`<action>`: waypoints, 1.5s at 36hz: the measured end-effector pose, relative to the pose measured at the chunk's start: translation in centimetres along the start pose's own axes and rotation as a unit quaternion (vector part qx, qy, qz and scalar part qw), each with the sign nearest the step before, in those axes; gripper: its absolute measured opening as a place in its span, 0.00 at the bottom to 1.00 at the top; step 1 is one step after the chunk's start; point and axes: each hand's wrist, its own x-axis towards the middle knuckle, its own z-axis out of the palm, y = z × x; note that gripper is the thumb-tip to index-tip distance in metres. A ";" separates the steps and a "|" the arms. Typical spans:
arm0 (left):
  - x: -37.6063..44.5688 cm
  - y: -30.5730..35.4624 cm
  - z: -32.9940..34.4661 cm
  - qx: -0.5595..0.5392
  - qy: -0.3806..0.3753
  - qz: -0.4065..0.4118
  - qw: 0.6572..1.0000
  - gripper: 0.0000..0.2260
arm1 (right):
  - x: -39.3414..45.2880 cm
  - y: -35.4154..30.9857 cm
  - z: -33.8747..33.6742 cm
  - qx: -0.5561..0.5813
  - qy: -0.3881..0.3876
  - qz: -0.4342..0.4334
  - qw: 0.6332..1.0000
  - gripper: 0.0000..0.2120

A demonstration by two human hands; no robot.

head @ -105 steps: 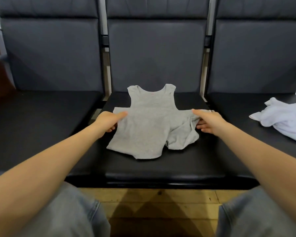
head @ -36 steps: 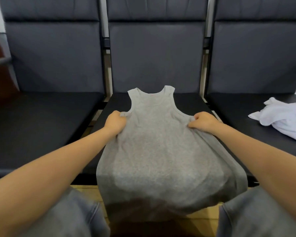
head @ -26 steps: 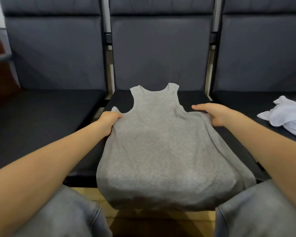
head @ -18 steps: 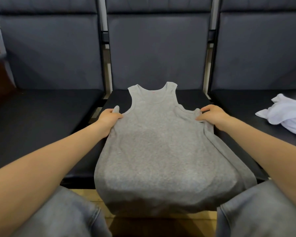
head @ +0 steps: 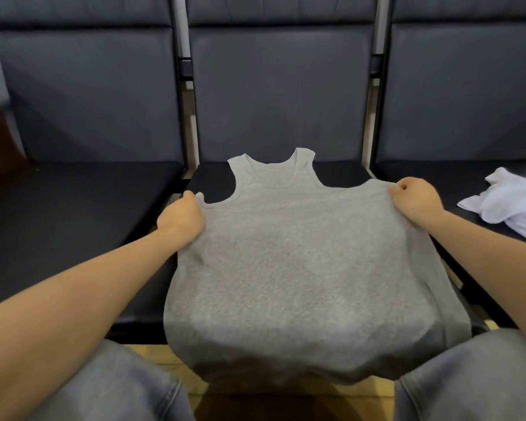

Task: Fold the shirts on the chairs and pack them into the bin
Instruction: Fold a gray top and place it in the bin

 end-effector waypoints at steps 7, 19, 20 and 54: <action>0.4 1.7 0.4 0.118 -0.039 0.064 0.990 0.25 | 0.4 1.0 1.1 -0.155 -0.057 -0.039 0.985 0.08; 8.6 4.4 2.0 -0.101 -0.064 -0.003 0.993 0.15 | 6.1 -8.5 7.0 -0.059 -0.028 -0.116 0.991 0.12; 9.7 4.8 2.5 -0.104 -0.064 -0.010 0.992 0.16 | 7.0 -9.4 7.9 -0.050 -0.029 -0.114 0.992 0.13; 0.3 5.8 -6.8 -0.372 -0.128 0.168 0.904 0.16 | -1.7 -7.9 -0.4 0.256 -0.230 -0.156 0.926 0.04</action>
